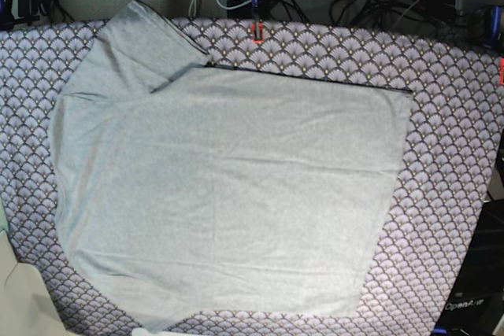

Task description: Fold the T-shirt properly

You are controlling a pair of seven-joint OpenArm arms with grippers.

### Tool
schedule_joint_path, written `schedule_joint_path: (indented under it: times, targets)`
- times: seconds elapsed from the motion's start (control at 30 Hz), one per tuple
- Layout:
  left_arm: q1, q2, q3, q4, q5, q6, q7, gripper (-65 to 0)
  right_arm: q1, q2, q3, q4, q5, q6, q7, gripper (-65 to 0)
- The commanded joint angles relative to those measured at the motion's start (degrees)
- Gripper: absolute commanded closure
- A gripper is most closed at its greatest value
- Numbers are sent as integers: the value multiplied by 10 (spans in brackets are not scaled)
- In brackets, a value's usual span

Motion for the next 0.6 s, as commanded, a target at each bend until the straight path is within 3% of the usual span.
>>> schedule_joint_path:
  times: [0.0, 0.17, 0.3, 0.57]
  targets:
    - [7, -1, -1, -1, 2, -4, -19, 0, -9, 4, 2, -2, 1, -4, 20, 0]
    - [19, -1, -1, -1, 2, -6, -64, 0, -15, 16, 17, -2, 1, -4, 46, 0]
    - [36, -1, -5, -1, -13, -8, -133, 0, -30, 27, 46, -2, 1, -4, 88, 0]
    - [70, -1, -5, -1, -38, -8, -262, 0, -40, 50, 50, 17, 1, -4, 91, 0]
